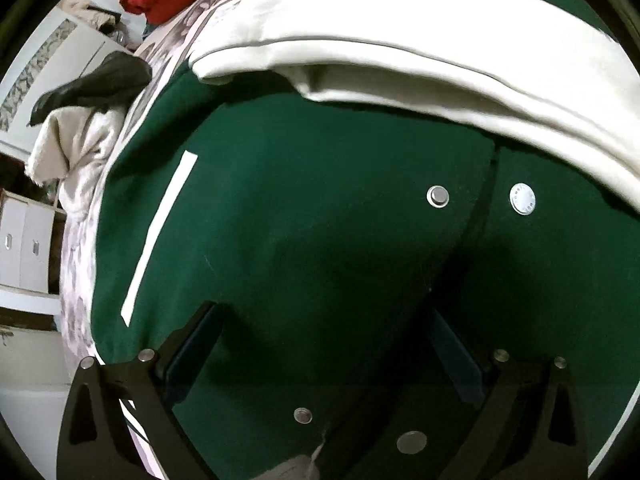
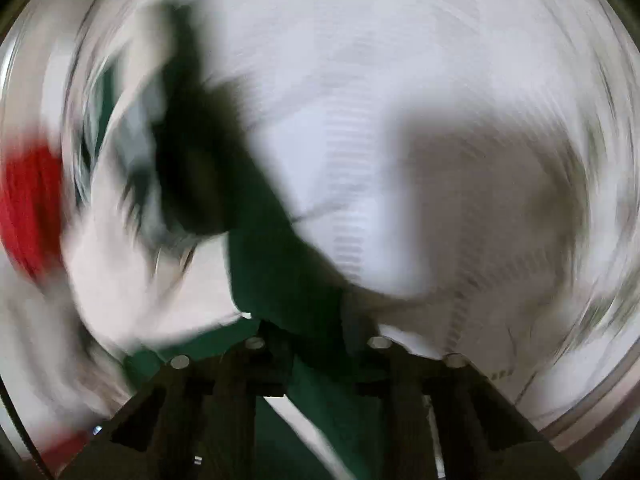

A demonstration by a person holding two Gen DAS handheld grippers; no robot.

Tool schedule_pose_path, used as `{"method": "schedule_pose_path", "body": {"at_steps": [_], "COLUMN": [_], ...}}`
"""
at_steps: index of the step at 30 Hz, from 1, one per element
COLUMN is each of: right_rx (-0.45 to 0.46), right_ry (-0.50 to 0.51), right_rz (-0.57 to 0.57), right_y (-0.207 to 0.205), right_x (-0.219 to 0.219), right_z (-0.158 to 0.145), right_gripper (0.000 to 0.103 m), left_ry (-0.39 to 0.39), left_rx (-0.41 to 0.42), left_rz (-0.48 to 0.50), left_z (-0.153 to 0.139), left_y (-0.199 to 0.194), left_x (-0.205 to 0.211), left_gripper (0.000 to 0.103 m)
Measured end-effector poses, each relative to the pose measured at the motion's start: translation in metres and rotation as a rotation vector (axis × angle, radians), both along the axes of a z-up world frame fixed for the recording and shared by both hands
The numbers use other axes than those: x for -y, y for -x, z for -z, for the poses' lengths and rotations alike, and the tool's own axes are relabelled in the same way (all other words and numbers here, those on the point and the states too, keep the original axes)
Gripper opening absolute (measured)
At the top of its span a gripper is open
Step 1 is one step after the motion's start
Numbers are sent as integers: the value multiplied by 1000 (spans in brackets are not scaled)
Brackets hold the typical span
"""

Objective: Fold large clothes

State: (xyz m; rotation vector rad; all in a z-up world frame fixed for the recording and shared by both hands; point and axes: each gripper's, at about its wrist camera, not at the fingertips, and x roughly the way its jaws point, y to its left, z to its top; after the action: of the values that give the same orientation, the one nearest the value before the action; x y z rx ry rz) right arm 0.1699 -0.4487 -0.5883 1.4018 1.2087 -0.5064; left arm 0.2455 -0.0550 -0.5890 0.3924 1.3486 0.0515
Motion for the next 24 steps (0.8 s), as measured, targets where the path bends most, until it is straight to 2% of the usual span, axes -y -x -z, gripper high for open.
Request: {"method": "schedule_pose_path", "body": {"at_steps": [1,2,3,5,6,8,10,11,13,14,16,18,19,20,21,22,24], "right_rx": [25,33,7,-86,-113,-104,-137,-185,-168,-182,-247,-206,-233,-311,-317,-285,-305], "right_ry": [-53,-75,-41,99,198,325,378,403,347,342,372,372,393,408,379,354,349], "right_rz": [67,76,20,-161,-279,-464,-550,-547,-447,-431,-451,-496,-546,-567,-544,-501,-522], "right_y": [12,14,4,-21,-38,-66,-80,-86,-78,-79,-79,-74,-71,-59,-51,-48,-53], "right_x": [5,12,12,10,3,-14,-19,-17,-3,-1,-6,-10,-18,-34,-30,-23,-11], "right_z": [9,10,0,-29,-46,-65,-60,-54,-49,-54,-70,-82,-81,-72,-66,-68,-82], "right_gripper": [8,8,11,23,23,23,24,25,25,26,39,40,40,43,46,46,46], "left_ry": [3,6,10,12,12,11,10,11,14,16,21,24,25,24,25,26,29], "left_rx": [-4,-7,-11,-12,-9,-2,2,4,3,2,-1,-1,0,1,1,1,0], "left_rz": [-5,-8,-7,-1,2,9,11,9,0,-4,-10,-12,-11,-12,-13,-14,-17], "left_z": [1,1,0,-1,-1,-1,-1,-2,-1,-2,-2,-1,-1,-2,-2,-2,-1], "left_y": [-2,-2,-3,-3,-1,0,1,1,0,0,0,0,0,1,1,1,1], "left_x": [1,0,-1,0,2,4,4,4,2,1,1,1,2,3,3,3,3], "left_gripper": [103,103,103,103,103,103,103,103,103,103,103,103,103,103,103,103,103]}}
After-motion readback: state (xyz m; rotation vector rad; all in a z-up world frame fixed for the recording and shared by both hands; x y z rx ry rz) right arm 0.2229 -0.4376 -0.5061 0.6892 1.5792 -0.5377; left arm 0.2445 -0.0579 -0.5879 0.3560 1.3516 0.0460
